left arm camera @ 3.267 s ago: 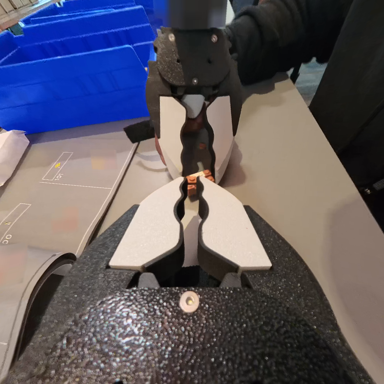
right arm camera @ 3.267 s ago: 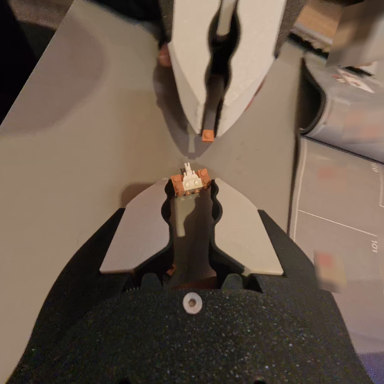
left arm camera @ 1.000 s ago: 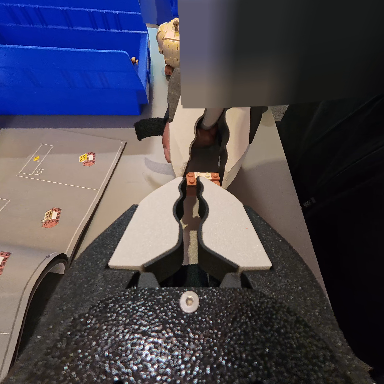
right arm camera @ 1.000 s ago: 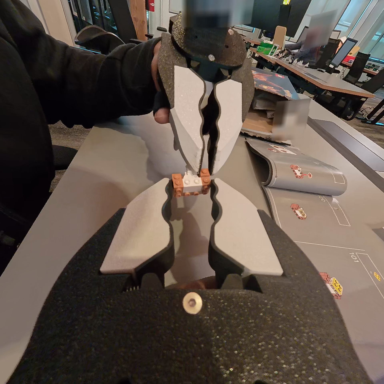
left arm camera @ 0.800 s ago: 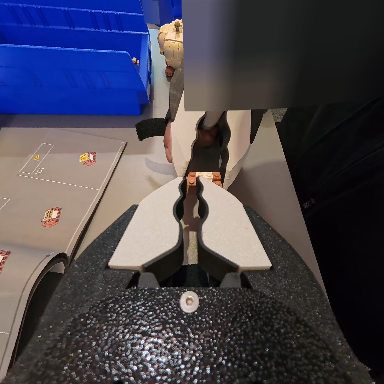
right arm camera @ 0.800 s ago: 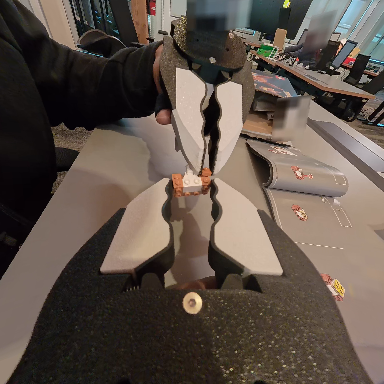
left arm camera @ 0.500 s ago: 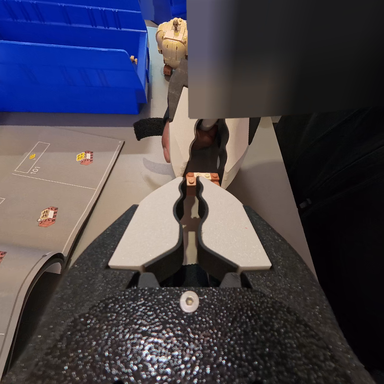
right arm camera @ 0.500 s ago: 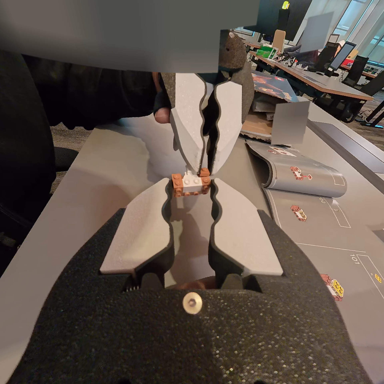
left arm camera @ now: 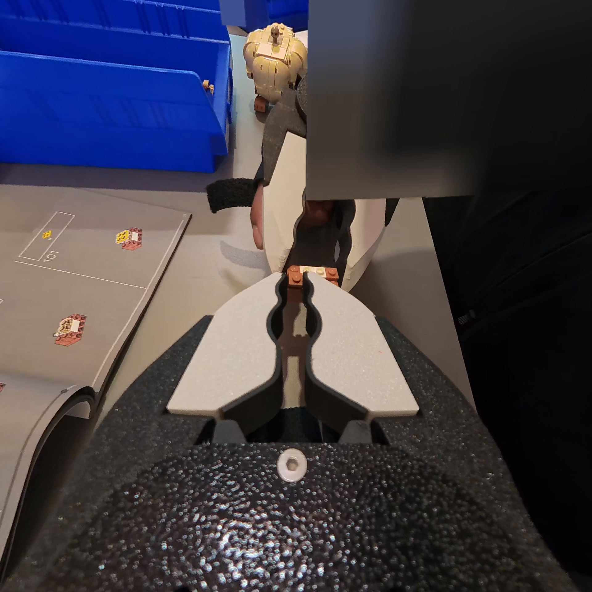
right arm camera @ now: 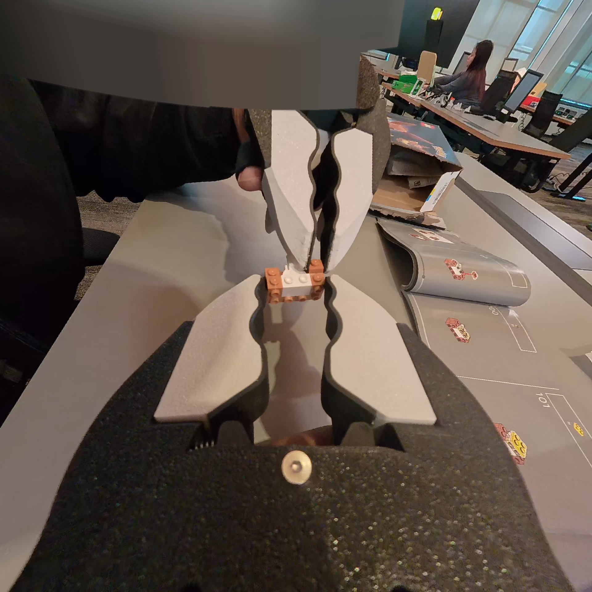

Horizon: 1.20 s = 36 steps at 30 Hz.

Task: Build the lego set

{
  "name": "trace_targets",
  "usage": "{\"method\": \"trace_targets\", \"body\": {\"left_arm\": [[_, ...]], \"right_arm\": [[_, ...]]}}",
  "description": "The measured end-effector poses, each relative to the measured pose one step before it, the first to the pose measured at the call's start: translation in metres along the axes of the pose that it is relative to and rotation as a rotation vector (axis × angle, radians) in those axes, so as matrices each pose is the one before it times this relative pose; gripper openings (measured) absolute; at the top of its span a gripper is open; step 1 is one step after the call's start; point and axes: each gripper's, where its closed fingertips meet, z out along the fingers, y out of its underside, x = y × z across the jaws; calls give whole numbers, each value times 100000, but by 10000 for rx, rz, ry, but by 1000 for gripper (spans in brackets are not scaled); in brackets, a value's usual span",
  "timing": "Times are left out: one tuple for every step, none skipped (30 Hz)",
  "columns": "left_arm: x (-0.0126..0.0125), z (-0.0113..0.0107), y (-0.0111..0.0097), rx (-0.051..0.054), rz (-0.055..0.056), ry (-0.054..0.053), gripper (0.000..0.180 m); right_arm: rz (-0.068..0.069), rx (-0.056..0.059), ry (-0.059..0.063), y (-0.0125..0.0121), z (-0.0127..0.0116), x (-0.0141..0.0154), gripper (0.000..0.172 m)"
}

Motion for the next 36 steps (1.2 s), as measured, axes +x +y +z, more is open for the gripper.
{"method": "trace_targets", "body": {"left_arm": [[-1, -8, 0, -9, -18, -5, 8], [5, -18, 9, -13, -28, -1, 8], [11, -5, -4, -6, -19, 4, 8], [13, -8, -5, -6, -44, 2, 8], [-11, -10, -19, -8, -64, -5, 8], [7, -13, -28, -4, -47, 0, 8], [-2, -16, -27, -2, -31, -4, 8], [13, -12, 1, -10, -40, 3, 8], [16, 9, 1, -10, -20, 9, 8], [26, -2, 29, -22, -37, 13, 8], [9, 6, 21, -22, -43, 9, 8], [13, 9, 12, -12, -39, 9, 8], [5, 7, 15, -15, -39, 2, 8], [3, 9, -13, 7, -21, -3, 8], [4, 0, -10, 4, -42, 7, 8], [-4, 1, 2, -3, -60, 9, 8], [-1, -10, -13, 11, -45, 11, 8], [25, -7, -16, 9, -4, 20, 8], [16, -2, 19, -5, -6, 4, 8], [12, 3, 18, -14, -29, 7, 8], [16, 4, 14, -8, -11, 14, 9], [26, 9, 1, 6, -13, 15, 9], [12, 9, 25, -5, -41, 18, 9], [5, -6, 3, 5, -23, 18, 9], [18, -2, -9, 13, 1, 12, 9], [17, 4, -11, 11, 3, 9, 9], [19, -3, -5, -2, 4, 5, 9], [16, -8, -12, 13, 18, 2, 9], [-1, -6, -20, 15, 11, 1, 9], [-18, -12, -22, 22, 17, -10, 10], [44, -13, -37, 35, 37, 24, 11], [61, -18, -75, 53, 30, 35, 12], [62, -40, -113, 71, 24, 30, 13], [50, -43, -125, 72, 24, 19, 14], [18, -54, -119, 73, 35, -2, 14], [-9, -71, -128, 69, 42, -28, 15]], "right_arm": [[-6, 6, 7, -11, 8, 5, 34], [-2, 4, 7, -7, 6, 2, 34], [2, 9, -2, -10, -2, -8, 34], [1, 9, 2, -10, -3, -3, 34], [-2, 10, 8, -21, -4, 10, 34], [0, 11, 6, -19, -8, 14, 34], [10, 15, 1, -22, -8, 9, 34], [4, 7, 1, -5, -8, 3, 34], [-2, 6, -3, -7, 4, -2, 34], [-5, -9, -9, 19, 0, -19, 34], [-22, -6, 7, 17, 15, -13, 34], [-10, -3, -2, 6, 12, -24, 34], [3, -4, -2, 4, 6, 0, 34], [-1, 7, 6, -8, -4, 5, 34], [4, 5, -1, -13, -11, 2, 34], [2, 0, 2, 3, -4, 11, 34], [-2, 6, 13, -17, 2, 19, 34], [1, 11, -6, -12, -1, -13, 34], [-7, 0, -1, -2, 3, -6, 34], [-9, -5, 1, 11, 6, -12, 34], [2, 3, -1, -5, 2, -3, 34], [6, 3, -9, 4, 14, -13, 34], [1, -1, -3, 1, -1, -5, 34], [-2, 0, 2, 7, 6, -7, 34], [5, 8, 0, -16, -10, 3, 34], [3, 8, -4, -10, 5, -7, 34], [8, 3, -5, -1, -2, -3, 34], [7, 11, 1, -8, -9, 10, 34], [15, 10, -7, -16, -12, -4, 34], [30, 13, -9, -14, -12, 13, 34], [40, 16, -8, -26, -7, 22, 34], [39, 12, -8, -8, -21, 26, 34], [29, 9, -4, 2, -16, 28, 34], [19, 5, -6, 3, -12, 14, 34], [10, 5, -9, -5, 0, -10, 34], [8, 16, -6, -16, -10, -14, 34]]}}
